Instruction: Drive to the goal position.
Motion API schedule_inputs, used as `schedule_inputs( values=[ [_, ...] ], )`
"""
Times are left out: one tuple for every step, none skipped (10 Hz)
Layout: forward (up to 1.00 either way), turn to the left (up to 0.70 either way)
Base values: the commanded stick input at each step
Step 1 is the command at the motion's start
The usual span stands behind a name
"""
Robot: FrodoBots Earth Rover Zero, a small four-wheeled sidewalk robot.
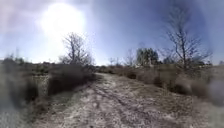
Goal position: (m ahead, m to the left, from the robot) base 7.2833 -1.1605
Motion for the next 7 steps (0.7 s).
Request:
schedule_inputs(
  values=[
    [0.7,-0.01],
    [0.7,-0.02],
    [0.7,-0.06],
    [0.7,-0.06],
    [0.7,-0.05],
    [0.7,-0.04],
    [0.7,-0.02]
  ],
)
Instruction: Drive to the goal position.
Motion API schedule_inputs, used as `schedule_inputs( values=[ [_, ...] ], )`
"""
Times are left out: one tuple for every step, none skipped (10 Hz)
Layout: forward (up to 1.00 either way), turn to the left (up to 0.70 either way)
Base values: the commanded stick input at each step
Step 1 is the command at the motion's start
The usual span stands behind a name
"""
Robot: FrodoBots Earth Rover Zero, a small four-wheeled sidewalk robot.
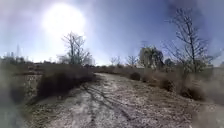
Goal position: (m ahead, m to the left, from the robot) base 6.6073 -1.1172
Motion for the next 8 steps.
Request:
schedule_inputs(
  values=[
    [0.7,-0.01],
    [0.7,0.0],
    [0.7,0.0],
    [0.7,0.0],
    [0.7,0.0],
    [0.7,0.0],
    [0.7,0.0],
    [0.7,0.0]
  ],
)
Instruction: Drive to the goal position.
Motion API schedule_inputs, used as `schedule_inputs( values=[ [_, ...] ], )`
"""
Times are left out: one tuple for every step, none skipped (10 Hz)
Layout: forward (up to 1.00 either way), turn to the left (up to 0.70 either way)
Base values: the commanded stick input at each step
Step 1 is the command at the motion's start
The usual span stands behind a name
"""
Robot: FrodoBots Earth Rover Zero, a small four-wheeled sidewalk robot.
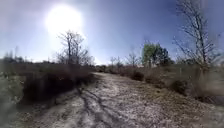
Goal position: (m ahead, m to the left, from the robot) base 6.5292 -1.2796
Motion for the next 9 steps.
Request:
schedule_inputs(
  values=[
    [0.7,0.0],
    [0.7,0.0],
    [0.7,0.0],
    [0.7,0.0],
    [0.7,0.0],
    [0.7,0.0],
    [0.7,0.0],
    [0.7,0.0],
    [0.7,0.0]
  ],
)
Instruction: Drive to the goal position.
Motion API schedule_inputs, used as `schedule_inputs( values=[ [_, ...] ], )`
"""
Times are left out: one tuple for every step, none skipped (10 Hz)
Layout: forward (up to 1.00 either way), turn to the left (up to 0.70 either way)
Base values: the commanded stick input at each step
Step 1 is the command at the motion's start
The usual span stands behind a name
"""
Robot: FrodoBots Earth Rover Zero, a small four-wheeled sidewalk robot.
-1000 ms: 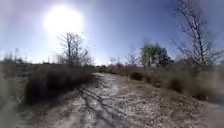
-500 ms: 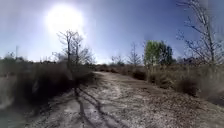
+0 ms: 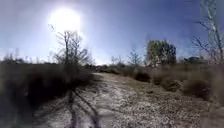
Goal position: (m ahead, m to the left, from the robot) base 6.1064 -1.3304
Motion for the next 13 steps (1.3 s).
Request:
schedule_inputs(
  values=[
    [0.7,0.0],
    [0.7,0.0],
    [0.7,0.0],
    [0.7,0.0],
    [0.7,0.0],
    [0.7,0.0],
    [0.7,0.0],
    [0.7,0.0],
    [0.7,0.0],
    [0.7,0.0],
    [0.7,0.0],
    [0.7,0.0],
    [0.7,0.0]
  ],
)
